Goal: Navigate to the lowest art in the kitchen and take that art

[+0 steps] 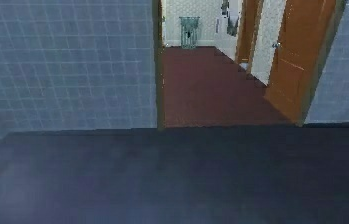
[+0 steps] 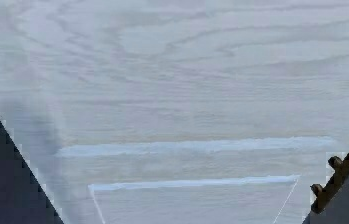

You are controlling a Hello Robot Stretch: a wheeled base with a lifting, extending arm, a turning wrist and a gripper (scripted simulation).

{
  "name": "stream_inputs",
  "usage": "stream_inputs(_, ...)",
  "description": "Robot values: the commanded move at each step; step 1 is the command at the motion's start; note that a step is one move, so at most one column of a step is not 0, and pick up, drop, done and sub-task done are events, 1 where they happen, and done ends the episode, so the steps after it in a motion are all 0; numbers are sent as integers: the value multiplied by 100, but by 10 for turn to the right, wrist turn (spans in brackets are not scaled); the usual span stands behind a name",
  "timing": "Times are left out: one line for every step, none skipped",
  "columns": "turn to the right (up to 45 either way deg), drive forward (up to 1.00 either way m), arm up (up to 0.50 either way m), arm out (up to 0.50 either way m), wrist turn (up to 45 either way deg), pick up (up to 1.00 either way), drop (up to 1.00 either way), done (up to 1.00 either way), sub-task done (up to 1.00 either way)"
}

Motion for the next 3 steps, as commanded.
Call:
stream_inputs(0, 45, 0, 0, 0, 0, 0, 0, 0)
stream_inputs(450, 0, 0, 0, 0, 0, 0, 0, 0)
stream_inputs(0, 85, 0, 0, 0, 0, 0, 0, 0)
